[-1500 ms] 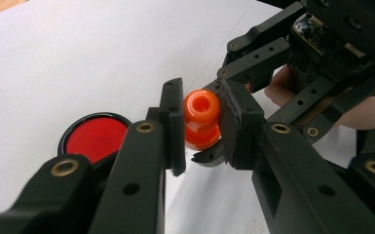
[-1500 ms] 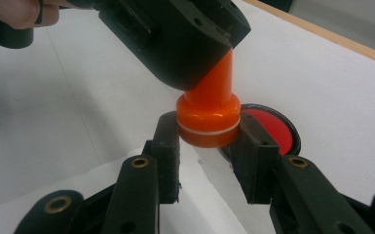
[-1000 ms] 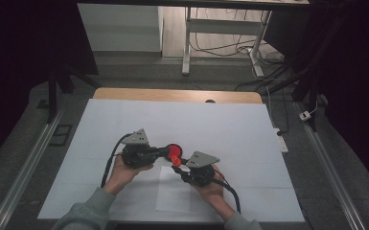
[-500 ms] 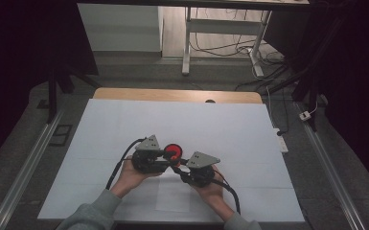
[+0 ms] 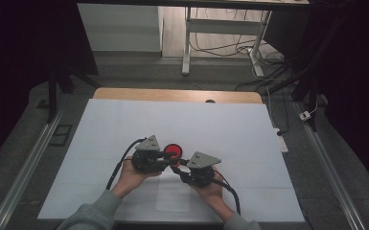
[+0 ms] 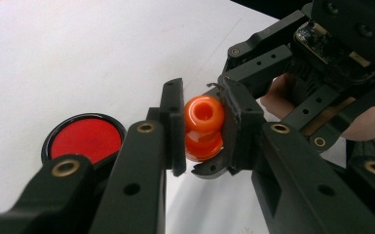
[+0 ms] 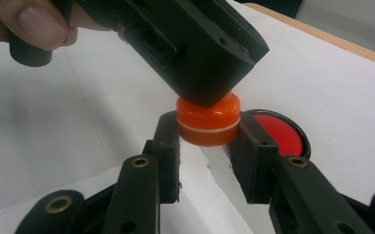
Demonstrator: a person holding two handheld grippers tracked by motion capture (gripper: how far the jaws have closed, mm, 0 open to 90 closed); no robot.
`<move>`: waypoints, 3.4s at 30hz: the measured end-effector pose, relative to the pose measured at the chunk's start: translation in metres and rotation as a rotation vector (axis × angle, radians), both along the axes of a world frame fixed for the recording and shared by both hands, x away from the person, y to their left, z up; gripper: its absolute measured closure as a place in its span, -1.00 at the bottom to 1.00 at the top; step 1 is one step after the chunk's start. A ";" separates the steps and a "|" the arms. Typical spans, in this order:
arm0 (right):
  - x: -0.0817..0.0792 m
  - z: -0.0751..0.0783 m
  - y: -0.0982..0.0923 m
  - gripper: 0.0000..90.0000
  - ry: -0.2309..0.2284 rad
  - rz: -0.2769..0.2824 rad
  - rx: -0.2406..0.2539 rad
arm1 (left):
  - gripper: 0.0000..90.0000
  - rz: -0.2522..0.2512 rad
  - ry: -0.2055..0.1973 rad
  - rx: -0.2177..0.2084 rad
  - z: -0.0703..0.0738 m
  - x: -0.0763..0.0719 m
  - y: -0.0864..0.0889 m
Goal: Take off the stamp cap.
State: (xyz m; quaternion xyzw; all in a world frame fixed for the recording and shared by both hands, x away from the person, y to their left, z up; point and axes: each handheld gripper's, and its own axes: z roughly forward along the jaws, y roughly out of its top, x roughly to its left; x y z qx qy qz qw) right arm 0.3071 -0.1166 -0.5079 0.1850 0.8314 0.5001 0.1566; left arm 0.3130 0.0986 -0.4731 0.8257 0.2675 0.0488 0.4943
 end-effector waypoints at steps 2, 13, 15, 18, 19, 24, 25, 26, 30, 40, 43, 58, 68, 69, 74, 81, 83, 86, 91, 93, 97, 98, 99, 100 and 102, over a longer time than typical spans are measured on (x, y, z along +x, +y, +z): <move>0.000 -0.001 0.000 0.44 0.003 -0.004 0.002 | 0.62 -0.001 0.009 -0.005 0.000 0.001 0.001; 0.000 -0.001 0.000 0.44 -0.003 -0.002 0.004 | 0.63 0.005 0.008 -0.016 -0.001 0.000 0.001; 0.000 -0.001 0.000 0.44 0.004 -0.005 0.011 | 0.63 0.008 0.009 -0.020 -0.001 0.000 0.001; 0.000 -0.002 -0.001 0.44 0.018 -0.008 0.017 | 0.63 0.009 0.014 -0.024 -0.002 0.000 0.001; 0.000 -0.002 0.000 0.44 0.023 -0.011 0.023 | 0.63 0.009 0.018 -0.030 -0.002 0.001 0.002; 0.002 -0.013 -0.002 0.44 0.042 -0.016 -0.032 | 0.63 0.060 -0.010 -0.113 0.013 0.003 0.025; 0.003 -0.016 -0.003 0.44 0.067 -0.020 -0.009 | 0.63 0.071 -0.019 -0.110 0.014 0.002 0.029; 0.004 -0.015 -0.002 0.44 0.067 -0.017 -0.004 | 0.63 0.069 -0.013 -0.110 0.013 0.002 0.030; 0.000 -0.009 0.003 0.44 0.030 -0.003 -0.026 | 0.63 0.052 -0.009 -0.103 0.012 0.001 0.025; 0.002 -0.008 -0.006 0.44 0.030 -0.017 -0.002 | 0.62 0.045 -0.012 -0.104 0.012 0.001 0.025; 0.003 -0.006 -0.010 0.44 0.027 -0.025 0.000 | 0.62 0.043 -0.014 -0.100 0.012 0.000 0.023; 0.005 -0.003 -0.027 0.43 0.020 -0.069 0.003 | 0.62 0.045 0.000 -0.090 0.009 0.001 0.025; 0.005 -0.003 -0.037 0.43 0.020 -0.086 0.010 | 0.62 0.047 0.002 -0.093 0.010 0.001 0.025; 0.005 -0.003 -0.038 0.43 0.020 -0.089 0.009 | 0.62 0.049 0.003 -0.095 0.010 0.001 0.025; 0.005 -0.002 -0.040 0.43 0.017 -0.095 0.004 | 0.62 0.050 0.004 -0.091 0.009 0.001 0.026; 0.004 -0.001 -0.046 0.43 0.018 -0.111 0.011 | 0.62 0.050 0.005 -0.093 0.010 0.001 0.025; 0.004 -0.001 -0.048 0.43 0.017 -0.114 0.013 | 0.62 0.053 0.003 -0.094 0.010 0.001 0.026; 0.003 -0.001 -0.054 0.43 0.018 -0.121 0.012 | 0.62 0.051 0.005 -0.093 0.010 0.001 0.026; 0.000 0.000 -0.066 0.43 0.020 -0.145 0.026 | 0.62 0.052 0.008 -0.092 0.010 0.001 0.027; -0.001 0.000 -0.071 0.43 0.021 -0.153 0.029 | 0.62 0.054 0.007 -0.091 0.009 0.002 0.027; -0.004 0.001 -0.081 0.43 0.020 -0.168 0.026 | 0.62 0.054 0.009 -0.090 0.009 0.002 0.027; -0.004 0.001 -0.083 0.43 0.020 -0.173 0.027 | 0.62 0.055 0.010 -0.090 0.009 0.002 0.027; -0.005 0.002 -0.085 0.43 0.019 -0.177 0.024 | 0.62 0.055 0.010 -0.089 0.009 0.002 0.027; -0.006 0.002 -0.088 0.43 0.019 -0.183 0.021 | 0.62 0.056 0.010 -0.090 0.009 0.002 0.027; -0.008 0.003 -0.093 0.43 0.022 -0.196 0.031 | 0.62 0.057 0.010 -0.090 0.009 0.002 0.028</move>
